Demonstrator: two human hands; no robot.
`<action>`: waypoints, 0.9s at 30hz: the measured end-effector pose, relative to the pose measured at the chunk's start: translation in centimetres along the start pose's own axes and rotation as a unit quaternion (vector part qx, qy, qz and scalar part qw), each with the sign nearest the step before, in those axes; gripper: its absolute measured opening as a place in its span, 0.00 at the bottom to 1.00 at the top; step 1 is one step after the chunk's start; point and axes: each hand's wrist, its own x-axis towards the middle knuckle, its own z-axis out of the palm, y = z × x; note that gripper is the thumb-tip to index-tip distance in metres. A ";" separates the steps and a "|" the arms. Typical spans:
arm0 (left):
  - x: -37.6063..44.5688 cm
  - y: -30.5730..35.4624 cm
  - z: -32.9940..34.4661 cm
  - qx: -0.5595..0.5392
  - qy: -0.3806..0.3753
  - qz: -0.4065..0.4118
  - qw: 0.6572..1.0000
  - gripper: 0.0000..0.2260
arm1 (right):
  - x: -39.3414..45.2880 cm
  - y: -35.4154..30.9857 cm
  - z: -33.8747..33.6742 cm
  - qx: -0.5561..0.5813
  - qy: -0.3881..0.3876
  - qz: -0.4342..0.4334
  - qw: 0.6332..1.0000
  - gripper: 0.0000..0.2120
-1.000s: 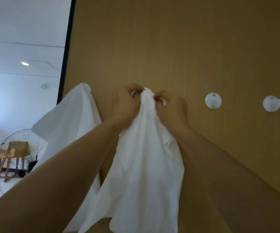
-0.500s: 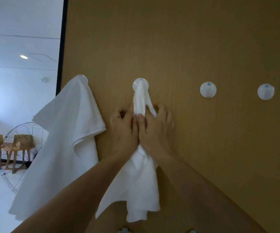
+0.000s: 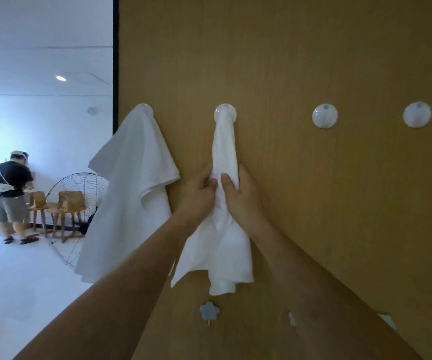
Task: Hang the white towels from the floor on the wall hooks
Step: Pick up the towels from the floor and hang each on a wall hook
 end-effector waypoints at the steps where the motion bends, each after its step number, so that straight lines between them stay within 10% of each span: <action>1: -0.3 0.2 -0.7 0.003 -0.016 -0.010 1.000 0.19 | -0.4 -0.3 0.0 0.002 -0.021 0.006 1.000 0.25; 7: -2.5 0.7 -4.7 0.061 -0.088 -0.017 0.994 0.19 | -3.4 -1.8 -1.0 -0.128 -0.079 0.018 0.988 0.43; 16: -7.6 1.0 -8.9 0.161 -0.101 0.131 0.973 0.19 | -12.7 -5.6 -2.7 -0.271 0.003 0.094 0.958 0.38; 27: -23.2 7.8 -1.3 0.075 -0.325 0.206 0.920 0.22 | -34.6 -17.4 -13.6 -0.520 0.100 0.302 0.792 0.39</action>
